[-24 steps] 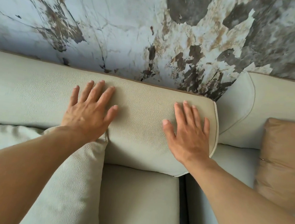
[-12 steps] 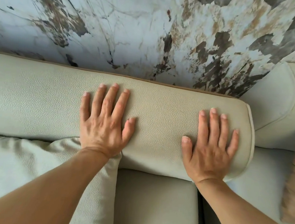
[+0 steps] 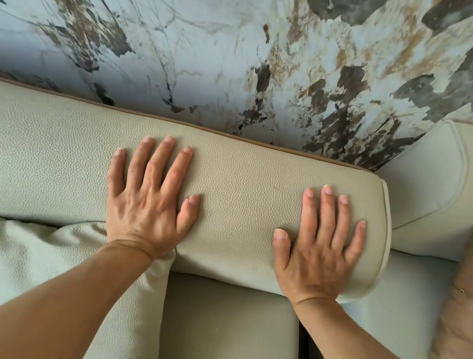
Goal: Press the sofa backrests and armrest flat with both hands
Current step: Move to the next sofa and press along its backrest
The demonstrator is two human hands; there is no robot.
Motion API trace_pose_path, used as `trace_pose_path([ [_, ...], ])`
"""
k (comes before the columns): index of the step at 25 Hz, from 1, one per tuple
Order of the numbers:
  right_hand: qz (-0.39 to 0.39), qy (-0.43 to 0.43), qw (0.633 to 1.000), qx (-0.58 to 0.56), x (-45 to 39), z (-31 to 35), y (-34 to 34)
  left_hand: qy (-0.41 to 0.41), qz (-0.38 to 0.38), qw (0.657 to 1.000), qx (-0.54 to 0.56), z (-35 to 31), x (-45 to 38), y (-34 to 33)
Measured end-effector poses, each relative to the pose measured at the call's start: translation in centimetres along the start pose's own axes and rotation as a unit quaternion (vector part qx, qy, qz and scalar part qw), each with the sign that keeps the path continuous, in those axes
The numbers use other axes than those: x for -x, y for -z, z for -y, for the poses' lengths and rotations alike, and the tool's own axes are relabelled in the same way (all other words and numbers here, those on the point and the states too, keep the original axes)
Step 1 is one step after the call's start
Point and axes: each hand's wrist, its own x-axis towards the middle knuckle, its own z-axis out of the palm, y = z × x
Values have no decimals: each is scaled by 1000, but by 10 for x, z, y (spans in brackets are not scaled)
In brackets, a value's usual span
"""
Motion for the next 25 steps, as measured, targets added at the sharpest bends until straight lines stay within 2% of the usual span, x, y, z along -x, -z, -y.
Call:
trace_pose_path([
  [25, -20, 25, 999, -15, -65, -7, -47, 29, -25, 999, -15, -3, -49, -43],
])
